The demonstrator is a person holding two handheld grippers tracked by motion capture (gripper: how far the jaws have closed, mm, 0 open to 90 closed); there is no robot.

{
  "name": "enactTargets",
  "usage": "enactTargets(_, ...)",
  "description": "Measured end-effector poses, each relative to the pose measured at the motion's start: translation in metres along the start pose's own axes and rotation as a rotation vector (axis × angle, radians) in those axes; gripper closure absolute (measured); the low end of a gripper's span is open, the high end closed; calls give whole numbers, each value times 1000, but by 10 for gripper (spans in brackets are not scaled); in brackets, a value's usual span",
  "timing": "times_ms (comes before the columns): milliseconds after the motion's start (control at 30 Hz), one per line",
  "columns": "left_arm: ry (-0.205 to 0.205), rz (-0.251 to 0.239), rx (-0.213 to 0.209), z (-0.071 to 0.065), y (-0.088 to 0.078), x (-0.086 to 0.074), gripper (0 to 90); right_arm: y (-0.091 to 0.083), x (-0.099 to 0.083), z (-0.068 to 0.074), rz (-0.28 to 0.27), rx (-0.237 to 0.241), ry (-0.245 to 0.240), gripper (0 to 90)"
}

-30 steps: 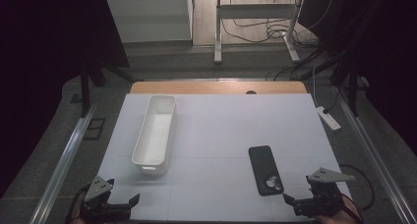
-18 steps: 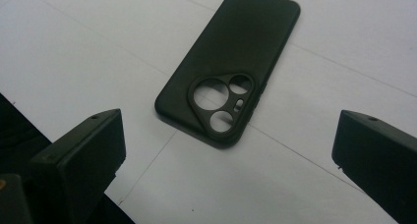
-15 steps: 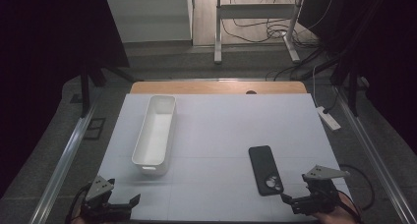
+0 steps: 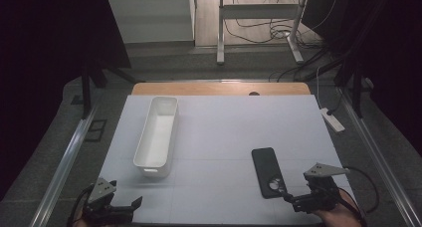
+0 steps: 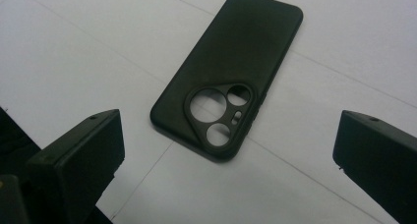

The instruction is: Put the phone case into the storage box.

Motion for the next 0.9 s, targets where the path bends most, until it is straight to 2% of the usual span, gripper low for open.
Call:
enactTargets(233, -20, -12, -10, 1, -1, 0, 8, 3, 4, 0, 2, -3, -7, 0)
enactTargets(767, -15, -6, -9, 1, -1, 0, 8, 14, 20, -5, 33, -2, -48, 0)
enactTargets(900, -15, -5, -8, 1, 0, 0, 8, 18, 23, -5, 36, -1, -45, 0)
Point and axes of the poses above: each handheld gripper's, and its own axes: y roughly forward along the jaws, x roughly out of its top, z roughly to its left, the point moved 9 cm from there along y, roughly forward along the jaws
